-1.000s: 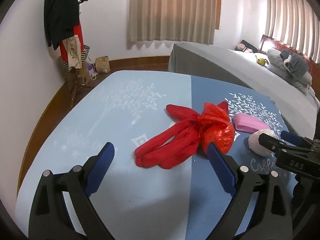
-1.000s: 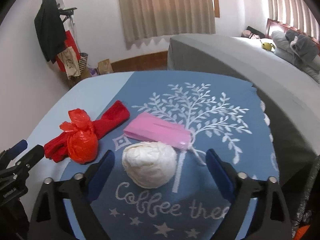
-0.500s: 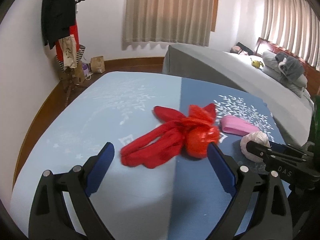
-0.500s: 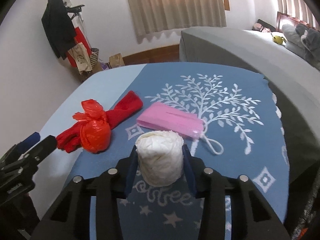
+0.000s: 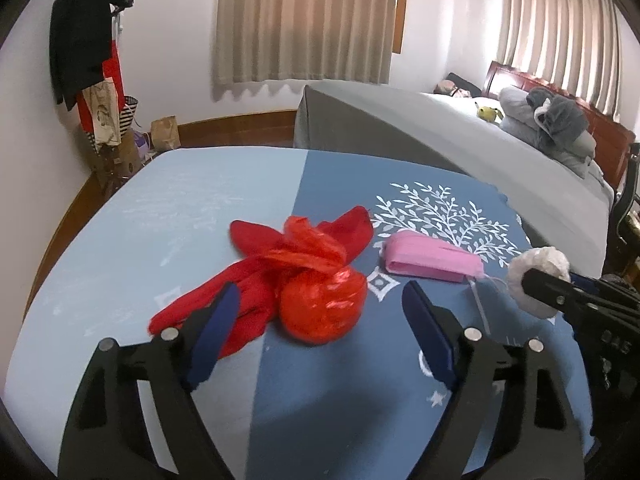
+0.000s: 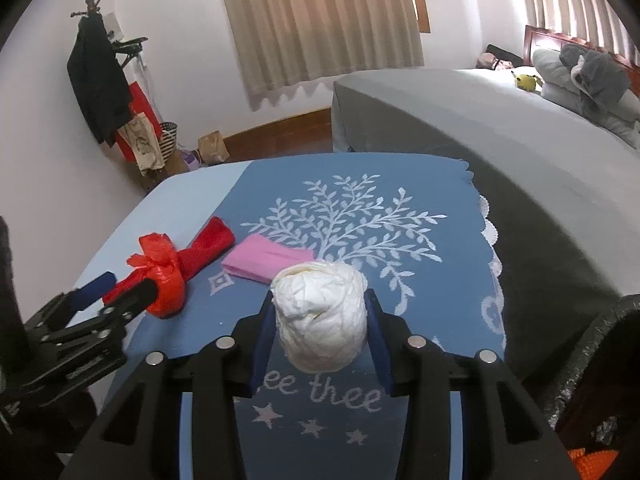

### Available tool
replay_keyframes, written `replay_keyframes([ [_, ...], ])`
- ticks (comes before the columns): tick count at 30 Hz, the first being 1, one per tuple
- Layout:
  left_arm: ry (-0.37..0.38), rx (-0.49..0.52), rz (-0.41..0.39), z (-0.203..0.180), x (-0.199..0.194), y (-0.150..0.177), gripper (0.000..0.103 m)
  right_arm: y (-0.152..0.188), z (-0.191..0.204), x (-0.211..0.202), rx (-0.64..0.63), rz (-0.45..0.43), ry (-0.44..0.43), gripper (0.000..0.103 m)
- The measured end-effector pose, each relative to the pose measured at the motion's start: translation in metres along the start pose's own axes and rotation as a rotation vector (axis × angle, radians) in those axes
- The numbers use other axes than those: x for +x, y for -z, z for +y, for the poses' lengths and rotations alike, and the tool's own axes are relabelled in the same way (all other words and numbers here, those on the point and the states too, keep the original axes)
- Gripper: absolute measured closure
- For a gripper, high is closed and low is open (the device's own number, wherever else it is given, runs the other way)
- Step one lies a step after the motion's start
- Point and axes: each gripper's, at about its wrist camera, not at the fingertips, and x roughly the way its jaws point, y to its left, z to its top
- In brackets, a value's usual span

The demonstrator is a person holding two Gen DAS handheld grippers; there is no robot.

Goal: Collect trash
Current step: 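Grasp the red plastic bag with the left tool, then lift the red bag with the left tool while the right tool carries the tissue toward the bin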

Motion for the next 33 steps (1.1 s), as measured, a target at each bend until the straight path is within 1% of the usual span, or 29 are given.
replay_keyframes([
  [3, -0.009, 0.012, 0.024, -0.005, 0.011, -0.002, 0.027, 0.0, -0.002, 0.001, 0.003, -0.004, 0.002, 0.061],
  [5, -0.008, 0.017, 0.051, -0.007, 0.02, -0.003, 0.027, 0.0, -0.002, 0.002, 0.006, -0.003, 0.001, 0.061],
  [9, 0.007, 0.016, 0.086, -0.009, 0.031, -0.005, 0.031, 0.002, -0.004, 0.004, 0.013, 0.0, -0.003, 0.061],
  [10, 0.006, 0.018, 0.101, -0.009, 0.034, -0.005, 0.033, 0.004, -0.005, 0.003, 0.013, 0.001, -0.004, 0.061],
  [11, 0.002, 0.02, 0.113, -0.01, 0.036, -0.004, 0.041, 0.004, -0.005, 0.003, 0.014, 0.003, -0.005, 0.061],
  [12, 0.002, 0.021, 0.125, -0.01, 0.038, -0.004, 0.052, 0.005, -0.004, 0.003, 0.014, 0.004, -0.007, 0.061],
  [13, 0.009, 0.02, 0.135, -0.01, 0.04, -0.003, 0.055, 0.005, -0.004, 0.002, 0.015, 0.004, -0.008, 0.061],
  [14, 0.01, 0.019, 0.138, -0.009, 0.04, -0.003, 0.055, 0.006, -0.003, 0.002, 0.015, 0.004, -0.01, 0.061],
  [17, 0.009, 0.018, 0.114, -0.008, 0.034, -0.004, 0.057, 0.007, -0.001, -0.001, 0.009, 0.002, -0.012, 0.061],
  [19, 0.006, 0.028, 0.087, -0.01, 0.026, -0.005, 0.057, 0.007, 0.0, -0.005, -0.001, -0.004, -0.011, 0.061],
  [23, 0.024, 0.035, 0.06, -0.015, 0.006, -0.001, 0.057, 0.009, 0.002, -0.013, -0.008, -0.014, -0.013, 0.061],
  [33, 0.031, 0.002, 0.048, -0.013, -0.024, 0.015, 0.057, 0.014, 0.002, -0.023, -0.002, -0.016, -0.019, 0.061],
])
